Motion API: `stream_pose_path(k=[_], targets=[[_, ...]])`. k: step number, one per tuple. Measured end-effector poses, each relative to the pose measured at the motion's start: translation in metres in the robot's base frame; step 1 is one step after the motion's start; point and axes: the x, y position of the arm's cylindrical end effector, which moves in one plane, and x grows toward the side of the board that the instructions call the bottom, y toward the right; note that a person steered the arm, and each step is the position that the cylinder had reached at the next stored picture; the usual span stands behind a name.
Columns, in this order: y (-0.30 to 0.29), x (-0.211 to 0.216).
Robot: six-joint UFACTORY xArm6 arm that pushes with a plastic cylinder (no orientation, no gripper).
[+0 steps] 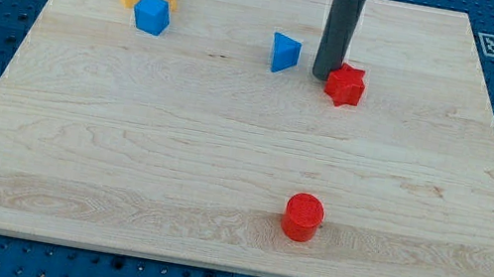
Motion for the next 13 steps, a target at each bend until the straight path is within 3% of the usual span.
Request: stream_pose_path(k=[1,3,8,10,13], targets=[[0.028,0.006],[0.04,0.032],[0.061,0.047],[0.106,0.048],[0.108,0.089]])
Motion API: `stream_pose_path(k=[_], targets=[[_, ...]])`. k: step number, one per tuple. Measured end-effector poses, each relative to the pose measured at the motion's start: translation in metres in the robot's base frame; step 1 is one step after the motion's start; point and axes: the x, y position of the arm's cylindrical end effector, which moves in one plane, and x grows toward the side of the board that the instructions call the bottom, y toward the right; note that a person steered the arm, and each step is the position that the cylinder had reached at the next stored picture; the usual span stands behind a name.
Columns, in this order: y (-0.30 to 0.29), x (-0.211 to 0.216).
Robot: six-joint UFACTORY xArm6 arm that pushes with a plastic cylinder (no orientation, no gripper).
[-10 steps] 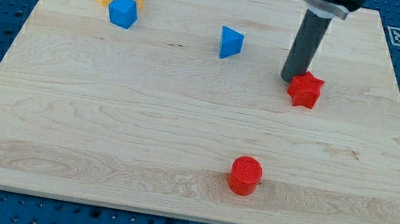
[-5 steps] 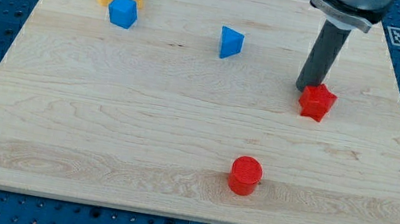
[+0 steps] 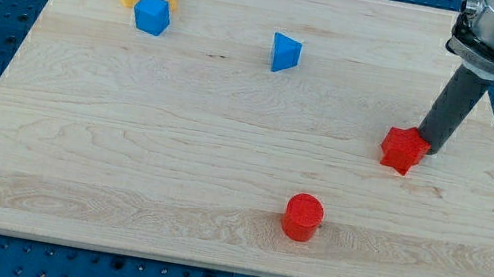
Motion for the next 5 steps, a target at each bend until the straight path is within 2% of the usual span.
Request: stream_pose_path(k=[2,3,5], targets=[[-0.049,0.013],[-0.06,0.037],[-0.069,0.044]])
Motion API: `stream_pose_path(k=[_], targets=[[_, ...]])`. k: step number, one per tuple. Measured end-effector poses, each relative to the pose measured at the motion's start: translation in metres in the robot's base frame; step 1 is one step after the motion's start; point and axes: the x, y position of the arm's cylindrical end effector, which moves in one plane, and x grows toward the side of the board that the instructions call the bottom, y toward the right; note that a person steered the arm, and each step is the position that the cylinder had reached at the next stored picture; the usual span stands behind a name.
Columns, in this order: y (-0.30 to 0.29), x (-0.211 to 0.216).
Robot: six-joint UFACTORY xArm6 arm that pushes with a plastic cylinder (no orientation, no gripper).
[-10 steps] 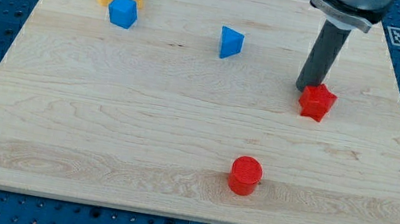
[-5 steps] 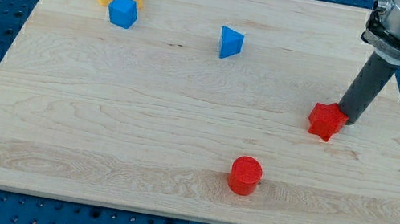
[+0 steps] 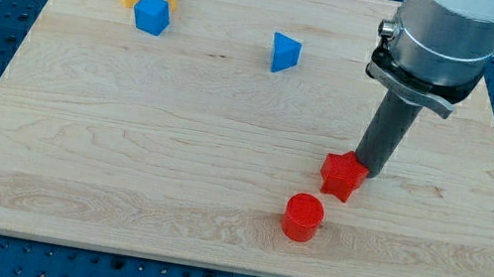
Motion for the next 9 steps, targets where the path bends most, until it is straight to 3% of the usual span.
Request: stream_pose_path(k=[3,6,7,9], targets=[[-0.001,-0.032],[-0.009,-0.009],[-0.024,-0.034],[-0.029,0.007]])
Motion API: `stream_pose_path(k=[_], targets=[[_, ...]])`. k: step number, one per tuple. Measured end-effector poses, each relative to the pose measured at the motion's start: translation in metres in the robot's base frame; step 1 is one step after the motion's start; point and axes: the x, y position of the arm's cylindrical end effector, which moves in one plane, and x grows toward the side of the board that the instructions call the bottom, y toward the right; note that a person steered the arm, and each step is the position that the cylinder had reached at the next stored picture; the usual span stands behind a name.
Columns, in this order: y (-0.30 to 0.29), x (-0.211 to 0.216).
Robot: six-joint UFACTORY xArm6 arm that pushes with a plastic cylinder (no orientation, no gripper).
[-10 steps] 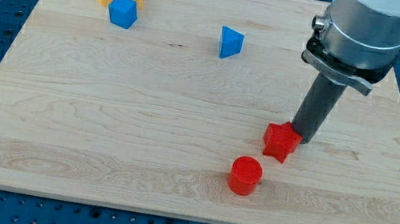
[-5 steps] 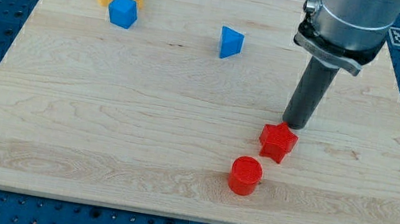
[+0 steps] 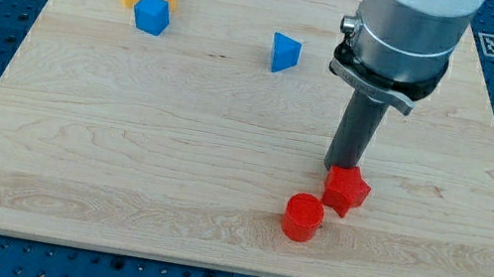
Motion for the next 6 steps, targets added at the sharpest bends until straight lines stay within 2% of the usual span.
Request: stream_pose_path(k=[2,3,5,6], targets=[[0.0,0.004],[0.015,-0.011],[0.048,0.017],[0.048,0.017]])
